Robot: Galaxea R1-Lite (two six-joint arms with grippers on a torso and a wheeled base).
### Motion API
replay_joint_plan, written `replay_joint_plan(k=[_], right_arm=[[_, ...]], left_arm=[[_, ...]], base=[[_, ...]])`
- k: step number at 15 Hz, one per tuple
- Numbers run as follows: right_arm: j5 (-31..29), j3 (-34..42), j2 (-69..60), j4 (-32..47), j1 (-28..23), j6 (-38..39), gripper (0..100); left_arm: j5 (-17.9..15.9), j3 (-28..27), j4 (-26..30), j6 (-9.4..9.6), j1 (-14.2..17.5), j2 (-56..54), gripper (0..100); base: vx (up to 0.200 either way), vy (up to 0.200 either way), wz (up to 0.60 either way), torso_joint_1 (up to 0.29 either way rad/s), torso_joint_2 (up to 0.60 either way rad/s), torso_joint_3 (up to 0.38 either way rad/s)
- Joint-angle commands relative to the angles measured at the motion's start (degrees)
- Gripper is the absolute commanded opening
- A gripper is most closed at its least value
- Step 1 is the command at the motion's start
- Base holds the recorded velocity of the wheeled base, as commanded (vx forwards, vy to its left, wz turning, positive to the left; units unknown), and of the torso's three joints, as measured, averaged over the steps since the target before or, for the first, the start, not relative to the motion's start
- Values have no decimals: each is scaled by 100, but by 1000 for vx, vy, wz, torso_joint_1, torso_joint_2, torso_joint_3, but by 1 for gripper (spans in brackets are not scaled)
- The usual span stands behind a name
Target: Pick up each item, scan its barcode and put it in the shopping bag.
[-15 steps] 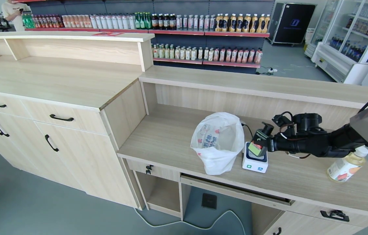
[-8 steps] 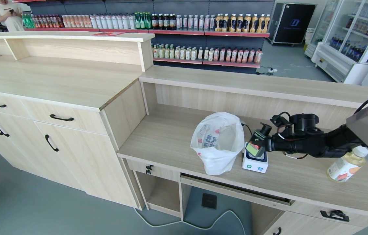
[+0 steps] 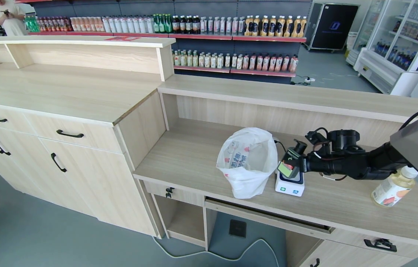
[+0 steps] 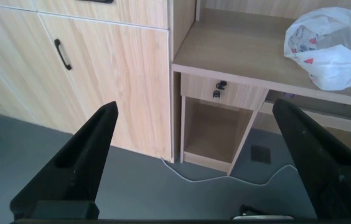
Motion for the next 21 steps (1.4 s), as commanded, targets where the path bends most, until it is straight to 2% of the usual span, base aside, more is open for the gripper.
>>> replay_joint_plan(k=[1, 3, 5, 6, 7, 8, 9, 11, 14, 16, 18, 19, 21], right_arm=[[0, 5, 10, -3, -7, -4, 0], [0, 14, -52, -47, 1, 5, 0], [-26, 111, -658, -20, 37, -206, 0], [-132, 242, -1142, -29, 1, -857, 0], [-501, 576, -1652, -38, -201, -1823, 0], [-782, 849, -1942, -64, -359, -2333, 0], [-1046, 1631, -2539, -407, -913, -3379, 0], [-958, 2053, -2864, -732, -1264, -3933, 0], [-1046, 1860, -2926, -978, -1062, -3669, 0], [-1872, 1332, -2601, -1356, -526, -2940, 0], [-2891, 541, -1959, -1339, 19, -2483, 0], [-3058, 163, -1476, -1163, 204, -2096, 0], [-3067, -39, -869, -943, 230, -1973, 0]], left_arm=[[0, 0, -1, 2, 0, 0, 100], [0, 0, -1, 2, 0, 0, 100], [0, 0, -1, 2, 0, 0, 100], [0, 0, -1, 2, 0, 0, 100], [0, 0, -1, 2, 0, 0, 100], [0, 0, -1, 2, 0, 0, 100], [0, 0, -1, 2, 0, 0, 100], [0, 0, -1, 2, 0, 0, 100], [0, 0, -1, 2, 0, 0, 100], [0, 0, -1, 2, 0, 0, 100], [0, 0, -1, 2, 0, 0, 100], [0, 0, -1, 2, 0, 0, 100], [0, 0, -1, 2, 0, 0, 100]], base=[[0, 0, 0, 0, 0, 0], [0, 0, 0, 0, 0, 0], [0, 0, 0, 0, 0, 0], [0, 0, 0, 0, 0, 0], [0, 0, 0, 0, 0, 0], [0, 0, 0, 0, 0, 0], [0, 0, 0, 0, 0, 0], [0, 0, 0, 0, 0, 0], [0, 0, 400, 0, 0, 2], [0, 0, 600, 5, 2, 5], [0, 0, 600, 7, 5, 2], [0, 0, 0, 0, 0, 0], [0, 0, 0, 0, 0, 0]])
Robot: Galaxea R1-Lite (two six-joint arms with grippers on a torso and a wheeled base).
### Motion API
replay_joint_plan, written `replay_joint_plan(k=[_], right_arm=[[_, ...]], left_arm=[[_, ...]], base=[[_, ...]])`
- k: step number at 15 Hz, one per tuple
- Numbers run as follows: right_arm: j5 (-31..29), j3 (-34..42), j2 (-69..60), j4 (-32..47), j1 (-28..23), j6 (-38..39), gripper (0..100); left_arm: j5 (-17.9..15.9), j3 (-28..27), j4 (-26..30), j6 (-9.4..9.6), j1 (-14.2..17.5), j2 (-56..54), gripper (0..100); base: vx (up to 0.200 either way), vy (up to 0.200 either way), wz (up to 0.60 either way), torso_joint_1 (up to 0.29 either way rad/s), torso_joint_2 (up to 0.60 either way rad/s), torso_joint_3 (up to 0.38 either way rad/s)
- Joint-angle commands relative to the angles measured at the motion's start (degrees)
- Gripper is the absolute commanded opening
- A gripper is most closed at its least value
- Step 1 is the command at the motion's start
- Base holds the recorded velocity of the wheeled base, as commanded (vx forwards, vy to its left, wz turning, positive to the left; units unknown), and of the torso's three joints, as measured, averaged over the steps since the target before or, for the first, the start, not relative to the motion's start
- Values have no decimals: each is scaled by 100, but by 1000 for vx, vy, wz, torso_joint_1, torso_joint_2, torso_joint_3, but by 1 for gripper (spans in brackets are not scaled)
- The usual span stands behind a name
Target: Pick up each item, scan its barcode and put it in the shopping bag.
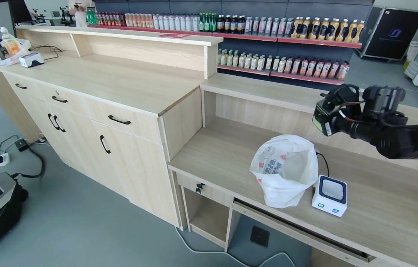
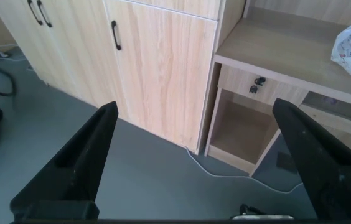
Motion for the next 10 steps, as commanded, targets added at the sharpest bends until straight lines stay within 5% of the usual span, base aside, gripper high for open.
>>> replay_joint_plan(k=[1, 4, 10], right_arm=[[-151, -410, 1152, 80, 197, 305, 0], [-124, -428, 1653, 124, 285, 1465, 0], [-115, -850, 2286, 107, 206, 1526, 0]], left_arm=[[0, 2, 2, 4, 0, 0, 100], [0, 2, 2, 4, 0, 0, 100], [0, 2, 2, 4, 0, 0, 100]], base=[[0, 0, 0, 0, 0, 0], [0, 0, 0, 0, 0, 0], [0, 0, 0, 0, 0, 0]])
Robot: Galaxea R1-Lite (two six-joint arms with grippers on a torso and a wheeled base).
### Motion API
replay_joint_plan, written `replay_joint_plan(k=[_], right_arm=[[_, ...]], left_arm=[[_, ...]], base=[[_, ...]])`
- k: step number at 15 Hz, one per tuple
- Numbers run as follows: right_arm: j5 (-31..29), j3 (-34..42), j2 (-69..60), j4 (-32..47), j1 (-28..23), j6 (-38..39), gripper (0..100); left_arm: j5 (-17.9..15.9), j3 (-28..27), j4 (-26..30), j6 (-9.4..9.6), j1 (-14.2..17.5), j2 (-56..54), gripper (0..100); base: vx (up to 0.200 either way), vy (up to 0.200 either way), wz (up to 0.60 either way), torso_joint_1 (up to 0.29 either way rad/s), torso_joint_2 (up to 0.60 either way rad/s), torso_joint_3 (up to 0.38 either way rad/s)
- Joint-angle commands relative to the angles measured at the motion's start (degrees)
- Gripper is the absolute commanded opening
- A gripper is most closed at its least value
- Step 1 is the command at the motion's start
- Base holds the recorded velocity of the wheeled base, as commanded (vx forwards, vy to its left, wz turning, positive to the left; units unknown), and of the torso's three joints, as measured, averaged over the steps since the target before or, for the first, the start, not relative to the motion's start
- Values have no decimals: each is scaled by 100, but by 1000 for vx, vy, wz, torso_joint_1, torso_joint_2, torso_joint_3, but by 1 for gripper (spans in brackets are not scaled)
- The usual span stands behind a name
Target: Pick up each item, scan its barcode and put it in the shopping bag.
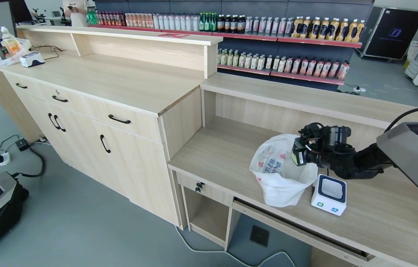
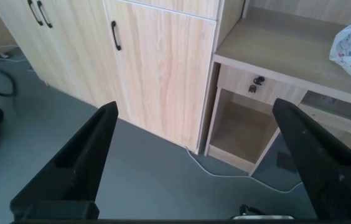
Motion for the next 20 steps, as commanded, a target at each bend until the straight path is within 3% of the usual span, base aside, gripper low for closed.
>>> replay_joint_plan(k=[1, 6, 20], right_arm=[[-1, -340, 398, 0, -16, 8, 0], [8, -1008, 943, 35, -7, 25, 0], [342, -1922, 1883, 26, 107, 8, 0]], left_arm=[[0, 0, -1, 2, 2, 0, 100], [0, 0, -1, 2, 2, 0, 100], [0, 0, -1, 2, 2, 0, 100]], base=[[0, 0, 0, 0, 0, 0], [0, 0, 0, 0, 0, 0], [0, 0, 0, 0, 0, 0]])
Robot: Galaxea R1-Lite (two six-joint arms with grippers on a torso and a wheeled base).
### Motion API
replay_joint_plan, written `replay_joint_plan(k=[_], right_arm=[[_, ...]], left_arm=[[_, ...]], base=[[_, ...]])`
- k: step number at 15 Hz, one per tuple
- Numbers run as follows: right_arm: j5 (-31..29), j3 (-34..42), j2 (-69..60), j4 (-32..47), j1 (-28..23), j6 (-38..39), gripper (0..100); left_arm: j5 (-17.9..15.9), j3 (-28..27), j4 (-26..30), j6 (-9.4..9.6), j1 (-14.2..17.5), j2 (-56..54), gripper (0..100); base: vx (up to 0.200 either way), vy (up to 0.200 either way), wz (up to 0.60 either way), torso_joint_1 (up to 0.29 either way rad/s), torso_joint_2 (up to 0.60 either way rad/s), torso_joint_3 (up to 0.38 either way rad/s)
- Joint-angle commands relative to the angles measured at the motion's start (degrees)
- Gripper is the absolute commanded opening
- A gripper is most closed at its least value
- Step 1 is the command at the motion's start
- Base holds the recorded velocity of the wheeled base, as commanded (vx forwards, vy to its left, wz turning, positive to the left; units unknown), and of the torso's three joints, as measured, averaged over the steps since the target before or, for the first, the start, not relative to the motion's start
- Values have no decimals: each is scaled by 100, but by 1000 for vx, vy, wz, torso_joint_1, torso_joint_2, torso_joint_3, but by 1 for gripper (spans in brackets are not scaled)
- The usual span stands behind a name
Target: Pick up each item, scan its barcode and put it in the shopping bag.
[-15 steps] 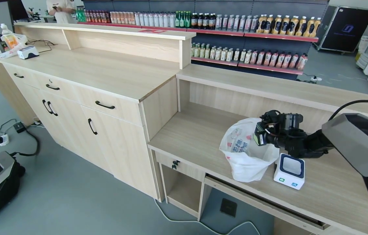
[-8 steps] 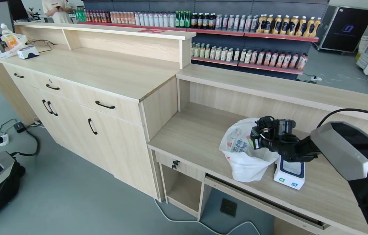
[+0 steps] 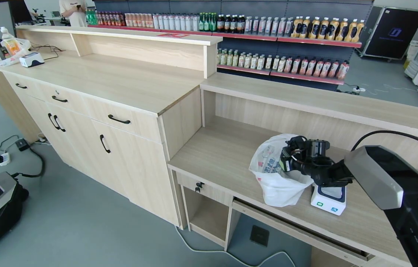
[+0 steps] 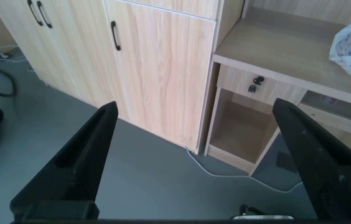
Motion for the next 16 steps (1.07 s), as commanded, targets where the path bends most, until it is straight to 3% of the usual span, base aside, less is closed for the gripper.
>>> replay_joint_plan(k=[1, 4, 5, 8, 12, 15, 16], right_arm=[[4, -20, 127, -18, 11, -6, 0], [4, -3, 162, -36, -7, -6, 0], [4, -3, 153, 0, -24, 3, 100], [4, 33, -32, -36, -33, 82, 100], [-4, 1096, -1570, -44, -112, 56, 100], [22, 3856, -4576, 26, -850, -146, 100], [22, 4339, -5050, 70, -982, -322, 100]], left_arm=[[0, 0, -1, 0, 0, 0, 100], [0, 0, -1, 0, 0, 0, 100], [0, 0, -1, 0, 0, 0, 100], [0, 0, -1, 0, 0, 0, 100], [0, 0, -1, 0, 0, 0, 100], [0, 0, -1, 0, 0, 0, 100], [0, 0, -1, 0, 0, 0, 100]], base=[[0, 0, 0, 0, 0, 0], [0, 0, 0, 0, 0, 0], [0, 0, 0, 0, 0, 0], [0, 0, 0, 0, 0, 0], [0, 0, 0, 0, 0, 0], [0, 0, 0, 0, 0, 0], [0, 0, 0, 0, 0, 0]])
